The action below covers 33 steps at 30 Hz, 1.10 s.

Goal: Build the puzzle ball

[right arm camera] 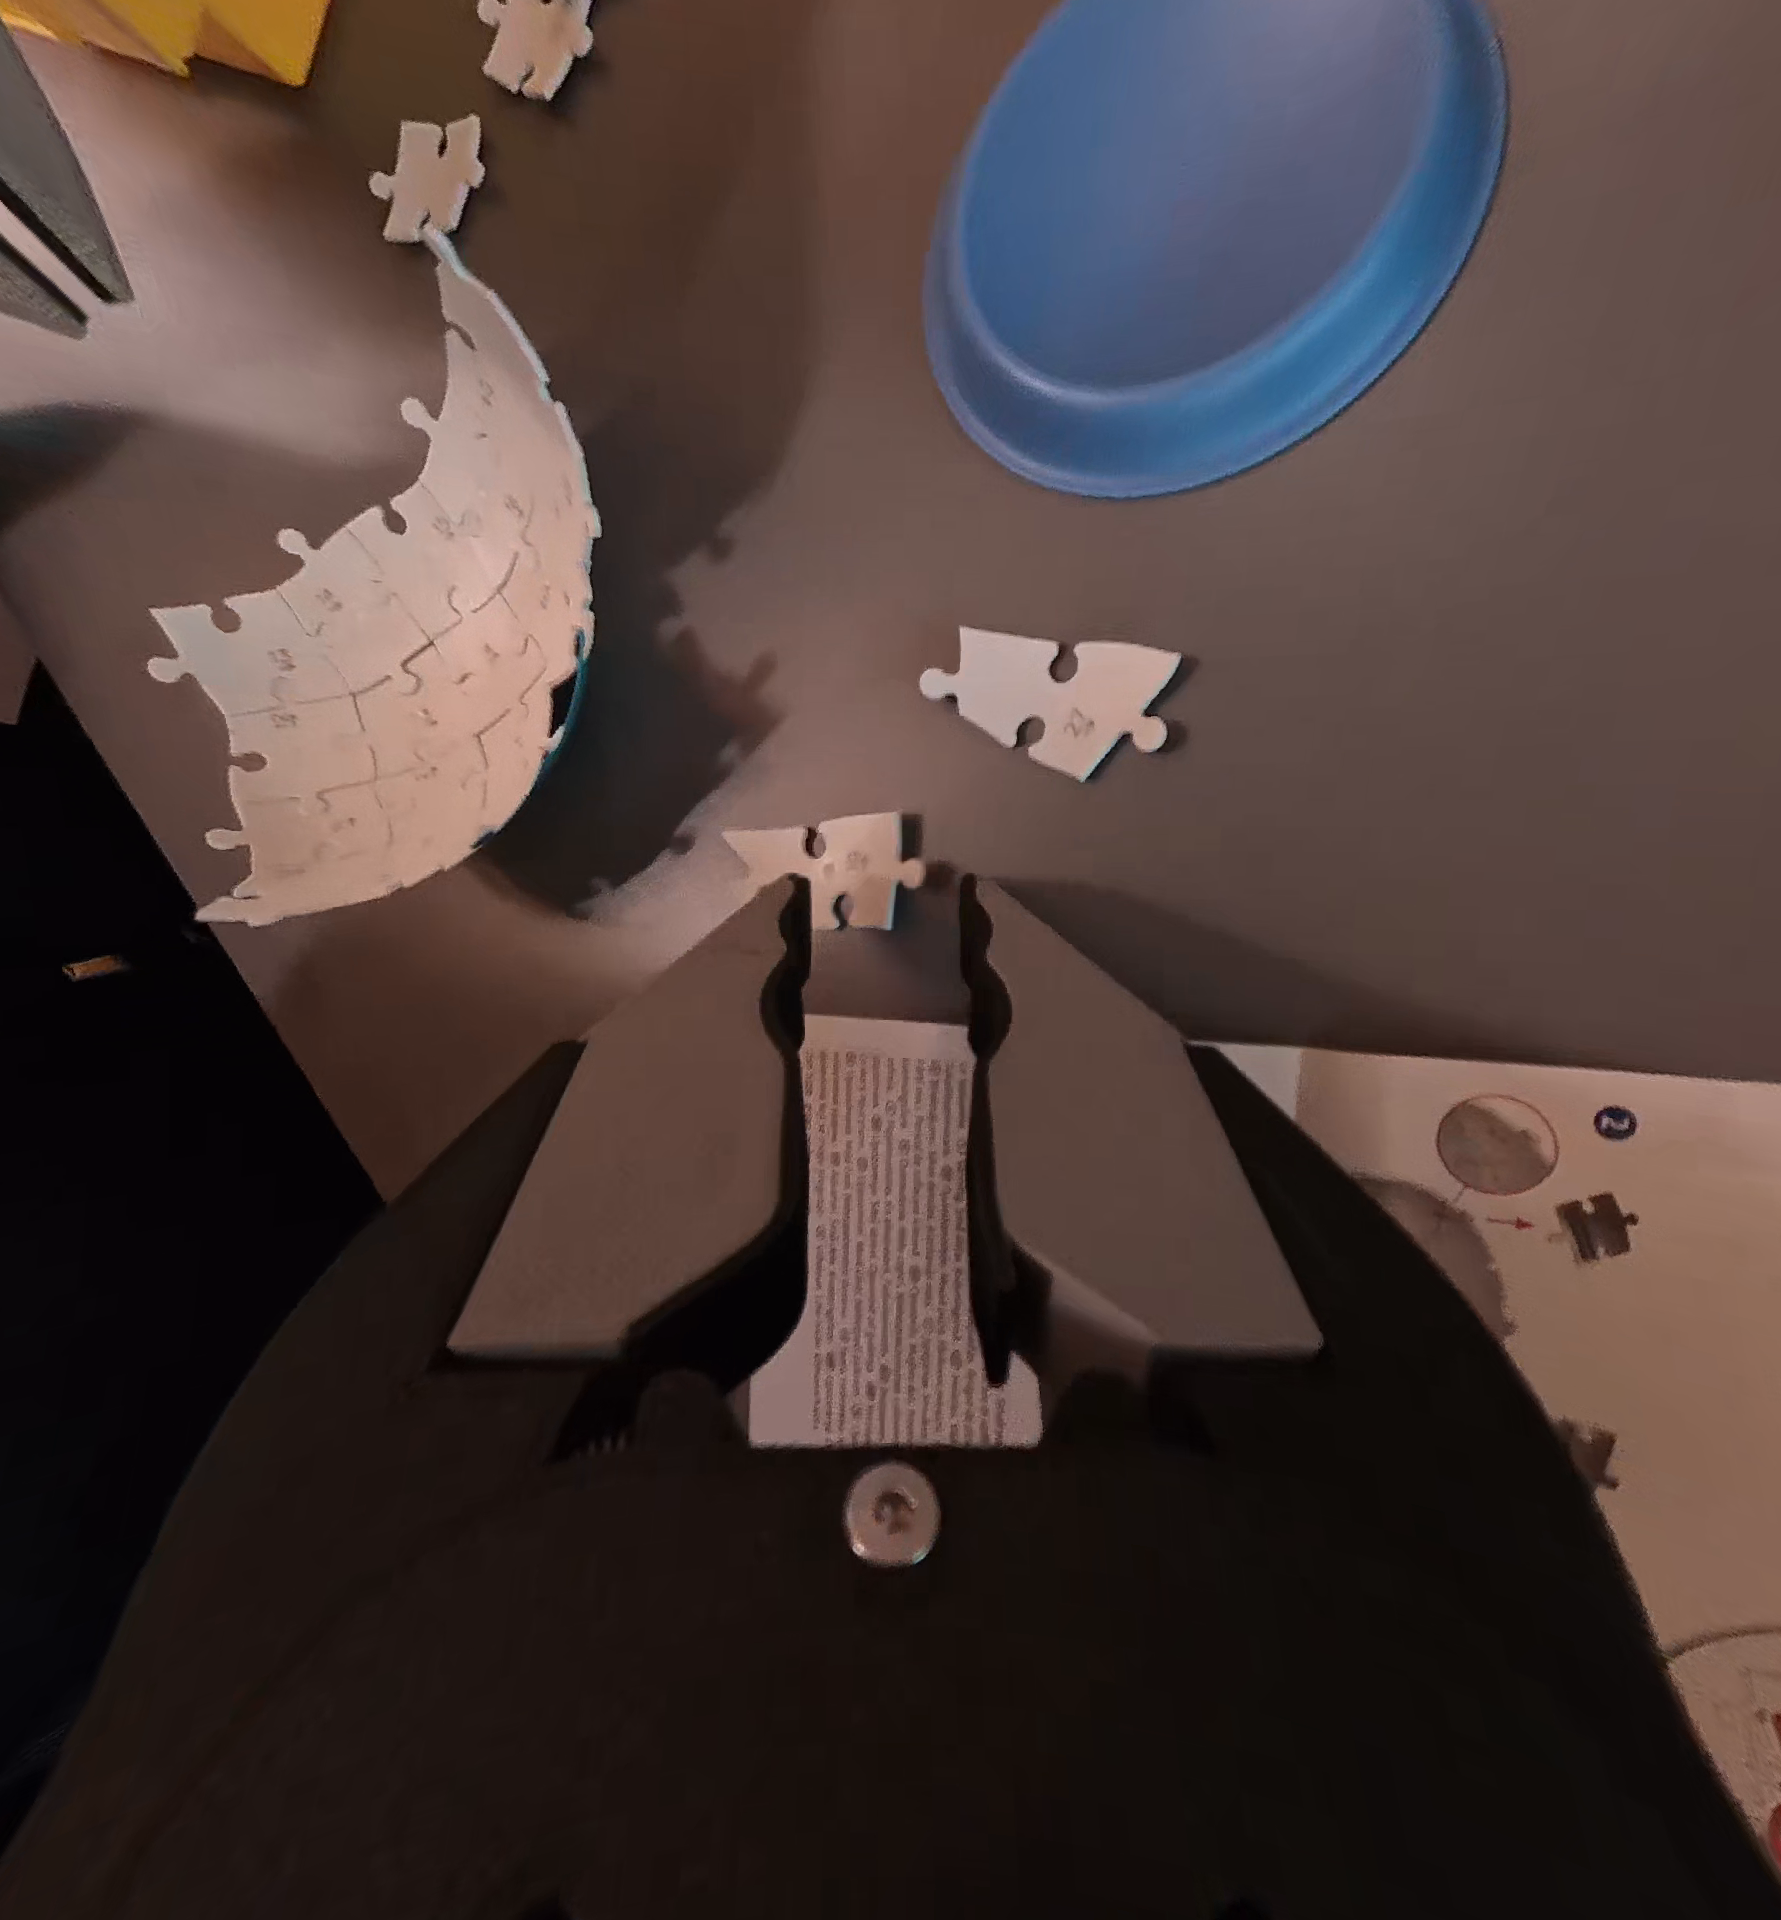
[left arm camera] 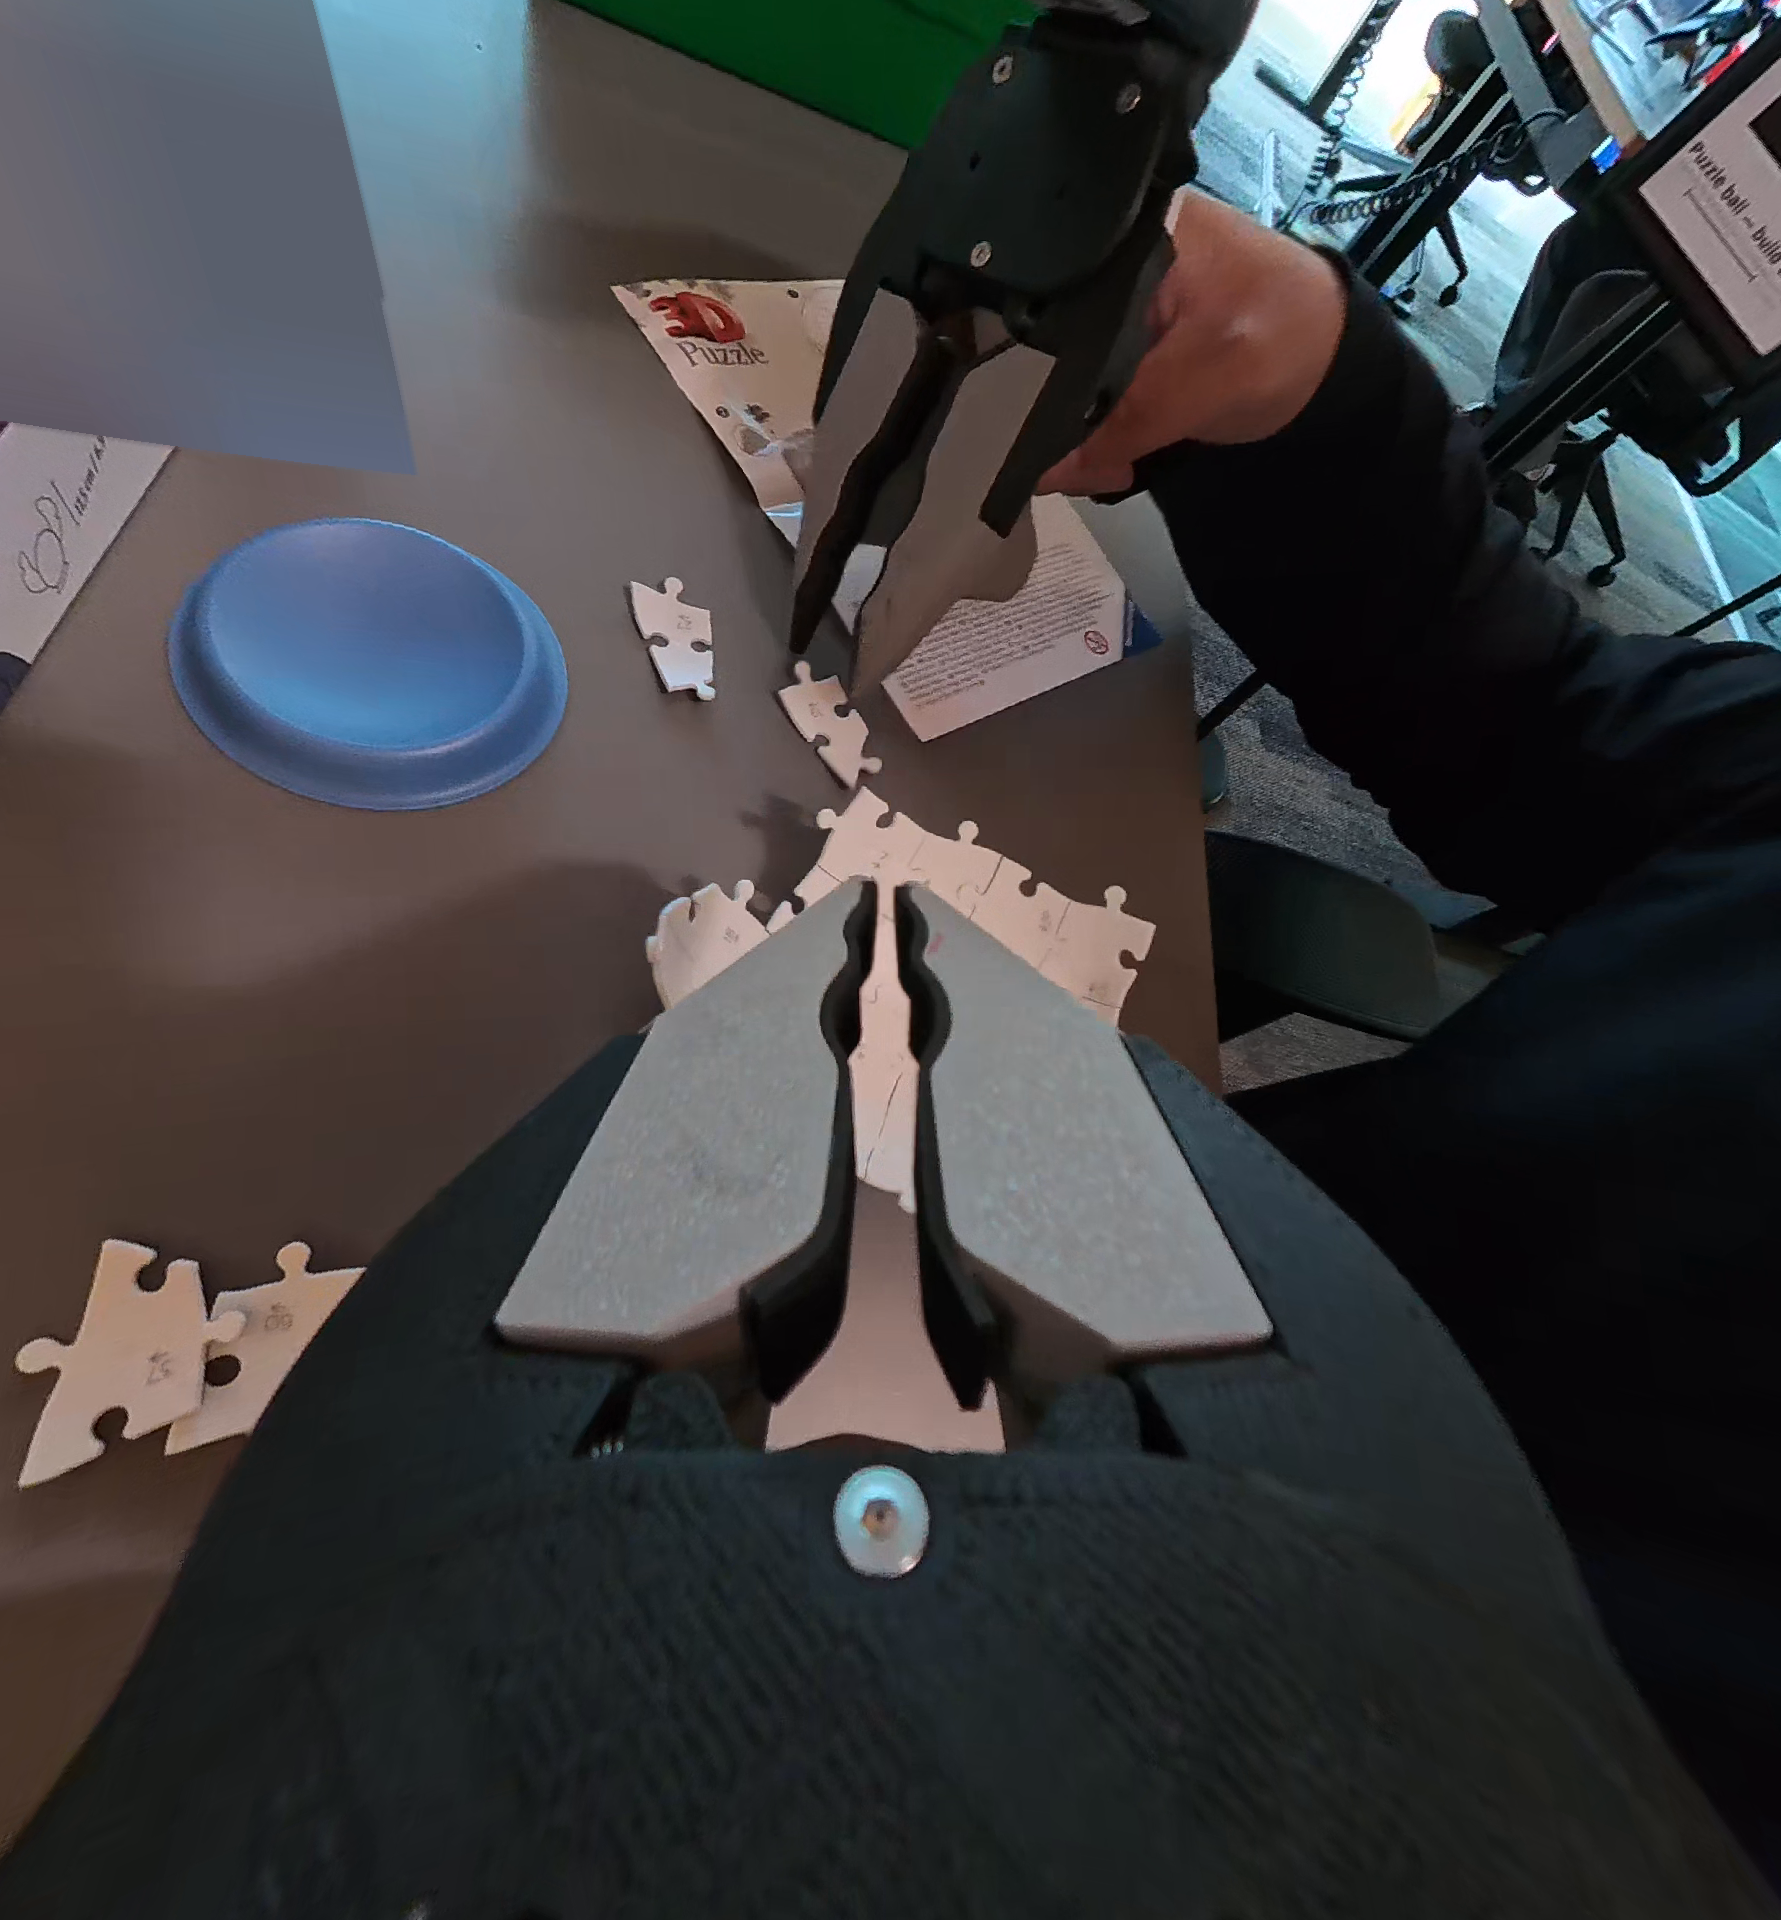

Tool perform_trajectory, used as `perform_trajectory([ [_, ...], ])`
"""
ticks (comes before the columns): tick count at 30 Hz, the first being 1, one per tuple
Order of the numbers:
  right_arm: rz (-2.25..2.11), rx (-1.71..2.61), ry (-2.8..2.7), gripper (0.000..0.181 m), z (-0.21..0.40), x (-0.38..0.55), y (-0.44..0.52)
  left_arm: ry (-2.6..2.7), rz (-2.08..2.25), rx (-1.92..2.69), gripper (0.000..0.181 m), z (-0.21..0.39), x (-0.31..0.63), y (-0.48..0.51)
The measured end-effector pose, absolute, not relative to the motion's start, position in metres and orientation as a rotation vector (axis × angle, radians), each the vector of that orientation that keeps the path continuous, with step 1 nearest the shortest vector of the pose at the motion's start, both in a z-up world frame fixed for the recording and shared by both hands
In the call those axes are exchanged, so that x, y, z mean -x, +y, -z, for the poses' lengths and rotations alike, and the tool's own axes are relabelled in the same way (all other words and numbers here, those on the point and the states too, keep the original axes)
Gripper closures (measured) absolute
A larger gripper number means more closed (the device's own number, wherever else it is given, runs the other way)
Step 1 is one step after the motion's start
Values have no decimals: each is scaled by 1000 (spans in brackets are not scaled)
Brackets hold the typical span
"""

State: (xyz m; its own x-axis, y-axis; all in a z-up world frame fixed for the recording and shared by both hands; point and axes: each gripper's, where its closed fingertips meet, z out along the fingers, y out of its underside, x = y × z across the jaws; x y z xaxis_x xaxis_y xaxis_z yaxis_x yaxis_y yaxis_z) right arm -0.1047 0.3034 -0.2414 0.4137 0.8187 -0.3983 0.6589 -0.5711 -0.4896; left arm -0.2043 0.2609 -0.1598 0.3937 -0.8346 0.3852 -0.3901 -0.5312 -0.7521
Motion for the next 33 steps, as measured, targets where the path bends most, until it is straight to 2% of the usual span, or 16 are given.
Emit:
perform_trajectory([
  [10,-846,2314,-1430,154,242,112,296,1037,1071,2085,180,159,207,257],
  [12,-820,2288,-1456,161,244,112,296,1041,1074,2082,180,160,206,256],
  [14,-830,2285,-1467,177,246,113,295,1046,1073,2081,180,160,206,254],
  [15,-861,2287,-1469,179,247,114,292,1050,1070,2080,180,161,206,254],
  [23,-1035,2241,-1370,181,231,114,285,1051,1074,2078,181,163,208,253],
  [26,-933,2212,-1466,181,230,99,278,1050,1079,2077,181,164,209,253],
  [27,-890,2182,-1517,178,230,96,277,1050,1081,2076,181,164,209,253],
  [28,-834,2149,-1566,165,230,95,277,1049,1084,2076,181,165,209,253],
  [31,-662,2084,-1737,164,234,88,276,1049,1094,2077,181,165,208,252],
  [33,-565,1981,-1863,152,234,85,276,1055,1085,2075,181,166,208,251],
])
